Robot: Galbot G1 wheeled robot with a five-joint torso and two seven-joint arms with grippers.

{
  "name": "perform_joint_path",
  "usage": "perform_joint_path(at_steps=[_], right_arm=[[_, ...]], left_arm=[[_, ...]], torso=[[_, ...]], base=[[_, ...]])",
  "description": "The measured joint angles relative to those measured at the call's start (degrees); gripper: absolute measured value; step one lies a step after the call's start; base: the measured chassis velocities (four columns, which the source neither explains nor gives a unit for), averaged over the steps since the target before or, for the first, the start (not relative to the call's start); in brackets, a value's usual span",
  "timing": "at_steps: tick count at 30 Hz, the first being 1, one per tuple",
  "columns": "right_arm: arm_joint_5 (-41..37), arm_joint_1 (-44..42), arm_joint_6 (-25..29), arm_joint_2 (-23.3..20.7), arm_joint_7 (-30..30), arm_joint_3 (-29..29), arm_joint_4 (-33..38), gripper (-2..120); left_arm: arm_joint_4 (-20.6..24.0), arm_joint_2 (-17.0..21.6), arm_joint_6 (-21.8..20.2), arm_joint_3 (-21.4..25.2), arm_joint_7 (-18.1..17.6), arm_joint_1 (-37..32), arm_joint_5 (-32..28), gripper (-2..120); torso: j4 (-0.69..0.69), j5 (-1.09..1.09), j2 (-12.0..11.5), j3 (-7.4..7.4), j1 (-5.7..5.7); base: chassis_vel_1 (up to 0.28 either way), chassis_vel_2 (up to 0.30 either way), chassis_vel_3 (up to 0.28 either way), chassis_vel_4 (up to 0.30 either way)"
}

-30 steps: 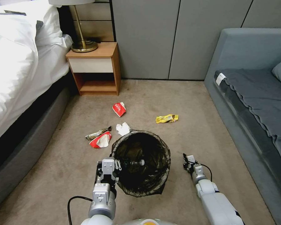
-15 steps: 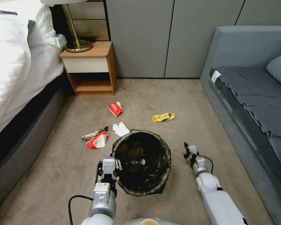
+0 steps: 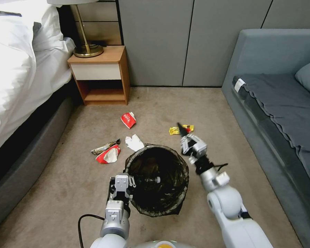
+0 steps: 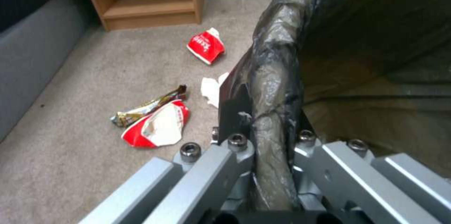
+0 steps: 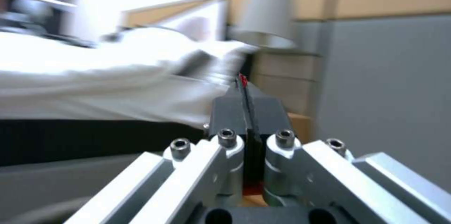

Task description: Pick up the trash bin, then pick up the garbage from the floor and place it into the trash bin.

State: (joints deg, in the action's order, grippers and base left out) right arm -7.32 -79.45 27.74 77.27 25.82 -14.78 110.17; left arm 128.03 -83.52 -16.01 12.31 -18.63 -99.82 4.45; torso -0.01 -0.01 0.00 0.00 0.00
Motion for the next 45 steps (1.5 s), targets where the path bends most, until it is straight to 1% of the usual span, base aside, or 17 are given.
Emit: perform_joint_path(at_steps=[3,8,21,22,24,25,27,29,30,34,35,38,39,42,43,44,45], right_arm=[[1.84,-2.48,1.60,-0.56,2.97,3.52,0.13,0],[4.07,-4.14,3.46,-0.51,3.77,4.97,-2.85,0],[3.32,-4.50,4.36,0.30,3.09,2.80,-9.18,0],[3.69,-3.96,4.39,0.56,2.25,2.04,-10.58,0],[4.18,-3.62,4.64,0.73,1.25,1.64,-11.56,5],[4.18,-3.62,4.64,0.73,1.25,1.64,-11.56,5],[4.44,-3.60,4.69,0.78,0.78,1.62,-11.80,16],[4.61,-3.60,4.71,0.85,0.65,1.62,-11.81,24],[4.61,-3.60,4.71,0.85,0.65,1.62,-11.81,24],[4.92,-3.66,4.72,0.92,0.37,1.54,-11.72,41],[4.92,-3.66,4.72,0.92,0.37,1.54,-11.72,41],[5.37,-3.85,4.98,0.94,-0.44,1.65,-11.24,57],[5.37,-3.85,4.98,0.94,-0.44,1.65,-11.24,57],[5.87,-4.07,5.21,1.12,-1.09,1.98,-10.87,71],[6.08,-4.14,5.29,1.14,-1.26,2.11,-10.72,74],[6.08,-4.14,5.29,1.14,-1.26,2.11,-10.72,74],[6.37,-4.22,5.49,1.17,-1.59,2.30,-10.57,80]], left_arm=[[-0.02,-0.03,-0.04,0.04,0.00,0.24,-0.11,0],[-0.02,-0.17,-0.05,0.20,0.00,0.21,-0.14,0],[0.17,-0.33,-0.07,0.05,0.00,0.34,-0.16,0],[0.19,-0.37,-0.07,-0.06,0.00,0.30,-0.14,0],[0.20,-0.43,-0.07,-0.14,0.01,0.23,-0.12,0],[0.20,-0.43,-0.07,-0.14,0.01,0.23,-0.12,0],[0.26,-0.43,-0.08,-0.13,0.01,0.25,-0.12,0],[0.27,-0.41,-0.08,-0.11,0.02,0.33,-0.12,0],[0.27,-0.41,-0.08,-0.11,0.02,0.33,-0.12,0],[0.28,-0.38,-0.10,-0.12,0.02,0.42,-0.12,0],[0.28,-0.38,-0.10,-0.12,0.02,0.42,-0.12,0],[0.27,-0.41,-0.10,-0.11,0.03,0.52,-0.13,0],[0.27,-0.41,-0.10,-0.11,0.03,0.52,-0.13,0],[0.28,-0.42,-0.10,-0.12,0.03,0.63,-0.16,0],[0.27,-0.42,-0.10,-0.13,0.04,0.70,-0.17,0],[0.27,-0.42,-0.10,-0.13,0.04,0.70,-0.17,0],[0.27,-0.41,-0.10,-0.13,0.04,0.77,-0.18,0]], torso=[[0.01,0.01,0.00,0.00,0.00],[0.01,0.01,0.00,0.00,0.00],[0.01,0.02,0.00,0.00,-0.01],[0.01,0.01,0.00,0.00,0.00],[0.01,0.02,0.00,0.00,0.00],[0.01,0.02,0.00,0.00,0.00],[0.01,0.01,0.00,0.00,0.00],[0.01,0.01,0.00,0.00,0.00],[0.01,0.01,0.00,0.00,0.00],[0.01,0.02,0.00,0.00,0.00],[0.01,0.02,0.00,0.00,0.00],[0.01,0.01,0.00,0.00,-0.01],[0.01,0.01,0.00,0.00,-0.01],[0.01,0.01,0.00,0.00,-0.01],[0.01,0.01,0.00,0.00,0.00],[0.01,0.01,0.00,0.00,0.00],[0.01,0.01,0.00,0.00,0.00]], base=[[0.000,0.000,0.000,0.000],[0.000,0.000,0.000,0.000],[0.000,0.000,0.000,0.000],[0.000,0.000,0.000,0.000],[0.000,0.000,0.000,0.000],[0.000,0.000,0.000,0.000],[0.000,0.000,0.000,0.000],[0.000,0.000,0.000,0.000],[0.000,0.000,0.000,0.000],[0.000,0.000,0.000,0.000],[0.000,0.000,0.000,0.000],[0.000,0.000,0.000,0.000],[0.000,0.000,0.000,0.000],[0.000,0.000,0.000,0.000],[0.000,0.000,0.000,0.000],[0.000,0.000,0.000,0.000],[0.000,0.000,0.000,0.000]])
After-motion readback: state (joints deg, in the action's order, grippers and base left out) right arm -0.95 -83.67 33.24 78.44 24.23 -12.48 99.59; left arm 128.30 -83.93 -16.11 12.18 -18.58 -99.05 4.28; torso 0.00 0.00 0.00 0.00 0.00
